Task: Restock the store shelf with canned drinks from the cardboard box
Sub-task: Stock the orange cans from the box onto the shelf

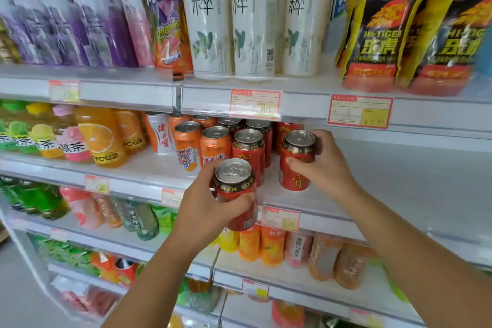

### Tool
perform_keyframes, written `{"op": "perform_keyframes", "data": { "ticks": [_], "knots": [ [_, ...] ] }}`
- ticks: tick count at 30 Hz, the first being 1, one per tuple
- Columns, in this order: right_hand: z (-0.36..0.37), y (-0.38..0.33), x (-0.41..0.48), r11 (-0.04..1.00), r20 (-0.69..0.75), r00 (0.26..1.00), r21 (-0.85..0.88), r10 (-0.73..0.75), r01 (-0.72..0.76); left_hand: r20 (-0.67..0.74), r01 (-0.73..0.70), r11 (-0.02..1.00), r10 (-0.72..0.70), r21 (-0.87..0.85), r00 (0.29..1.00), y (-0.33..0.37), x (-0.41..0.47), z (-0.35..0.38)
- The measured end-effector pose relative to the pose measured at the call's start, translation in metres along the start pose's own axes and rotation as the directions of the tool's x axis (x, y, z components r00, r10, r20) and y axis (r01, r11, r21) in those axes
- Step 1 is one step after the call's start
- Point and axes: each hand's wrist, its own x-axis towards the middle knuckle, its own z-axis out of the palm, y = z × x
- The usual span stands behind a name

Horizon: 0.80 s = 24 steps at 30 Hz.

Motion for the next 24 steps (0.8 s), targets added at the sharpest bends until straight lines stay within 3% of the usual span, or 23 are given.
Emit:
{"op": "perform_keyframes", "data": {
  "ticks": [4,10,17,24],
  "knots": [
    [0.010,0.005,0.011,0.998,-0.010,1.000,0.066,0.005,-0.005,-0.003,0.018,1.000,-0.018,-0.019,1.000,0.001,0.000,0.002],
    [0.009,0.018,0.015,0.995,0.173,0.982,0.058,0.070,-0.081,0.001,0.042,0.998,-0.042,-0.036,0.999,0.000,0.002,0.003],
    [0.024,0.031,0.033,0.994,0.054,0.994,-0.046,0.099,-0.096,0.003,0.049,0.998,-0.049,-0.051,0.999,-0.003,0.004,0.003],
    [0.031,0.037,0.043,0.991,0.041,0.991,-0.047,0.124,-0.123,-0.001,0.071,0.996,-0.071,-0.060,0.997,-0.004,0.004,0.003]
  ]
}}
